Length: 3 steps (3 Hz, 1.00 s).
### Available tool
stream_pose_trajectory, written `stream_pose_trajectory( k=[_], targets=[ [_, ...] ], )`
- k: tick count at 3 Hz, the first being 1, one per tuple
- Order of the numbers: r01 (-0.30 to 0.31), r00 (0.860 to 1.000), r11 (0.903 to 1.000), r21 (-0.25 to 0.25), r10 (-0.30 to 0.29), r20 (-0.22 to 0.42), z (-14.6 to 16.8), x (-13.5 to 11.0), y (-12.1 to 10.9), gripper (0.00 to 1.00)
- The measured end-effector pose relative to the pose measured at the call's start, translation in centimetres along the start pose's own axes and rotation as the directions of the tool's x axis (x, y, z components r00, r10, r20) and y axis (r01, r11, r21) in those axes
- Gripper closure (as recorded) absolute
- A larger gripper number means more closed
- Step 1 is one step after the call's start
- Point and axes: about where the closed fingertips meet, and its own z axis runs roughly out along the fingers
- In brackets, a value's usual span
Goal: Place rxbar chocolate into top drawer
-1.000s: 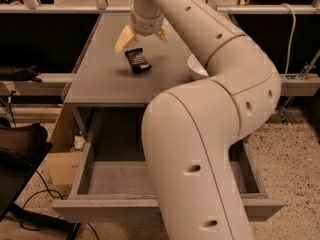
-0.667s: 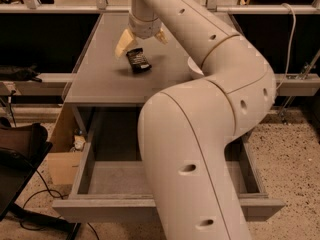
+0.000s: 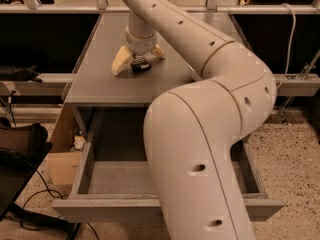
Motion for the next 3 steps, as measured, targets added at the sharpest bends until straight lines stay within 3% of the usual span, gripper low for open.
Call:
stream_pose_trajectory(
  k=[2,3],
  targets=[
    [-0.001,1.0,1.0,-0.001,0.001,-0.002,-0.53,-0.13,0.08,0.57],
    [-0.001,1.0,1.0,-0.001,0.001,-0.002,-0.52,-0.13,0.08,0.88]
  ],
)
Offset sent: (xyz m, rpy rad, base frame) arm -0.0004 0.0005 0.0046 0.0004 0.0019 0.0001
